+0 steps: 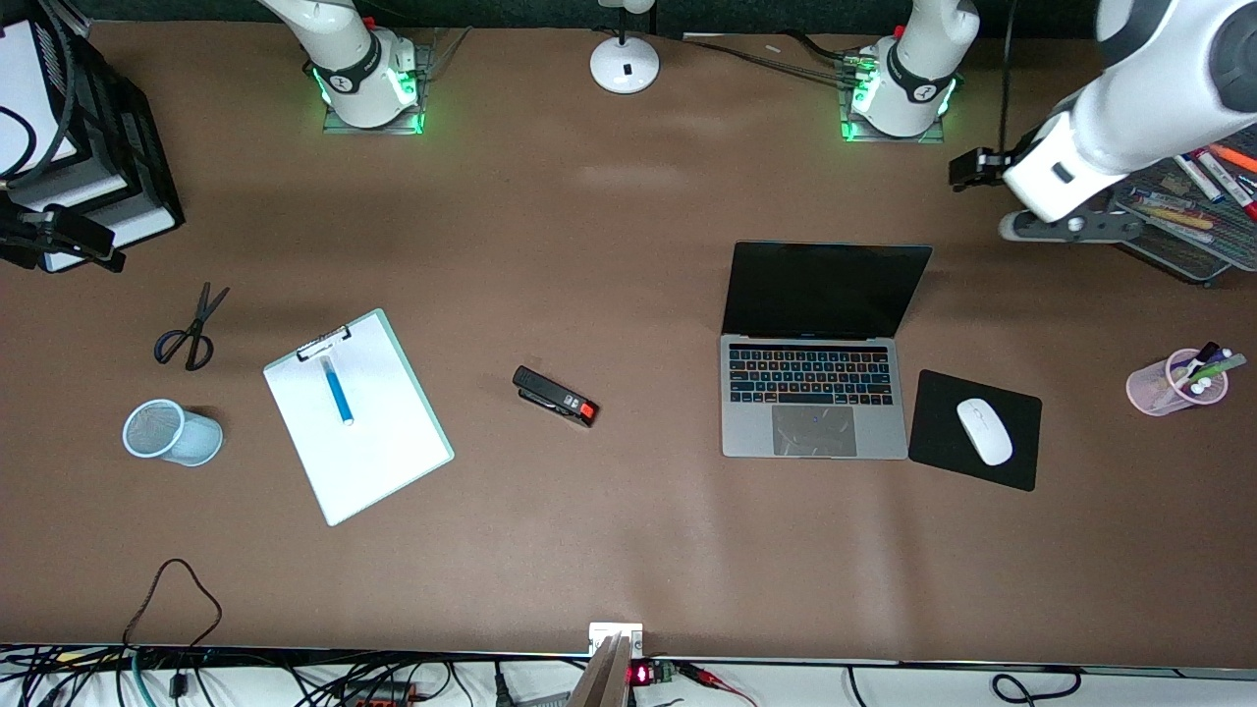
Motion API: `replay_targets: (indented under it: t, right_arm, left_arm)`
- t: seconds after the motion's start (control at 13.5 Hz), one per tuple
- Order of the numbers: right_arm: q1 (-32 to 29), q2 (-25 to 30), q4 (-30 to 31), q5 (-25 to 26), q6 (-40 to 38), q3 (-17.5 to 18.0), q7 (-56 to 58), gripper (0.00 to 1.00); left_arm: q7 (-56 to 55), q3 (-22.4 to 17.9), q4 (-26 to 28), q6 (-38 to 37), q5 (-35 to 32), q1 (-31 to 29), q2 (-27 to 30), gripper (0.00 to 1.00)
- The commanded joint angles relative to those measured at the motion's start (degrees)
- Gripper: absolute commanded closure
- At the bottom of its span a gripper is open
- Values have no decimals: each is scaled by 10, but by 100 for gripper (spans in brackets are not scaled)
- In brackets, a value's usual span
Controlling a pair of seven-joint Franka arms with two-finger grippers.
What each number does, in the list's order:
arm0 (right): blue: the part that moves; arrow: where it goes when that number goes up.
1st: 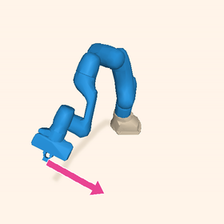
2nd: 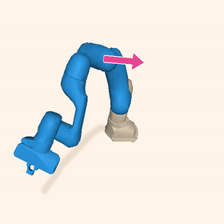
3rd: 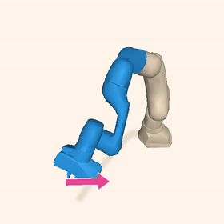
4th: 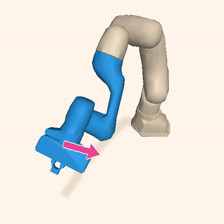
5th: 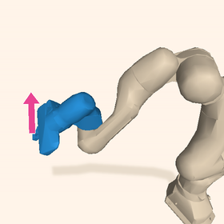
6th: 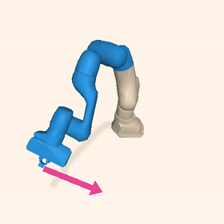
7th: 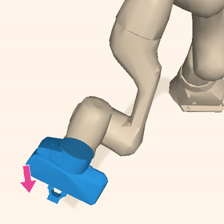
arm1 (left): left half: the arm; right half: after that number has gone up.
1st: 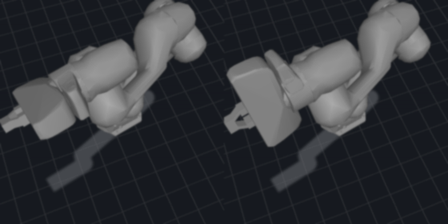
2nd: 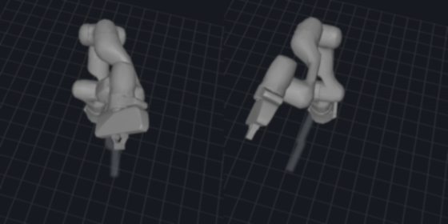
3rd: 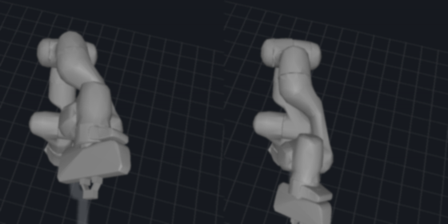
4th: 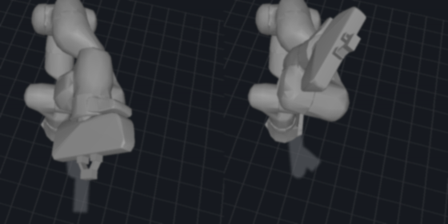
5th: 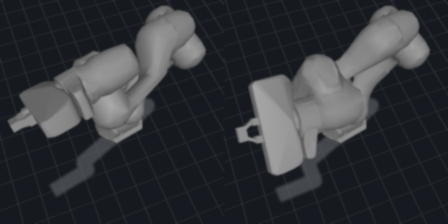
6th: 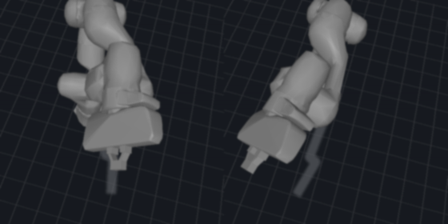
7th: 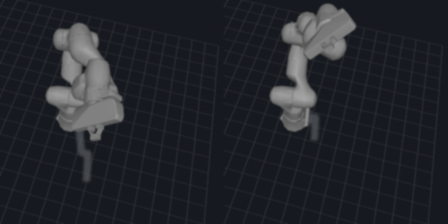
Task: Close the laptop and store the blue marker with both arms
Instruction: 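Raise the left arm and move the left gripper toward the laptop lid, then push the laptop lid down with the left gripper while the right gripper reaches the marker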
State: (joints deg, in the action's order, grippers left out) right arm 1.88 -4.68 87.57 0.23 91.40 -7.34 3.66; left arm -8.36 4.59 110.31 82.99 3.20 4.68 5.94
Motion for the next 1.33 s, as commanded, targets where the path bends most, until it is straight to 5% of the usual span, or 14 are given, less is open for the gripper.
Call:
replay_targets:
  t: [0.0, 0.37, 0.74, 1.26]
  right_arm:
    - [1, 7, -1, 7, -7, 3, -7, 0]
    - [0, 4, -1, 7, -4, 4, -7, 0]
    - [-1, -7, -1, -1, 5, 4, -9, 0]
    - [-1, -56, -1, -55, 73, 5, -7, 0]
  left_arm:
    - [-9, 25, 60, 46, 23, -2, 20, 0]
    - [-192, 131, 126, 128, 22, -6, 6, 0]
    - [-195, 158, 204, 224, 22, -4, 6, 0]
    - [-161, 159, 207, 317, 21, -2, -52, 0]
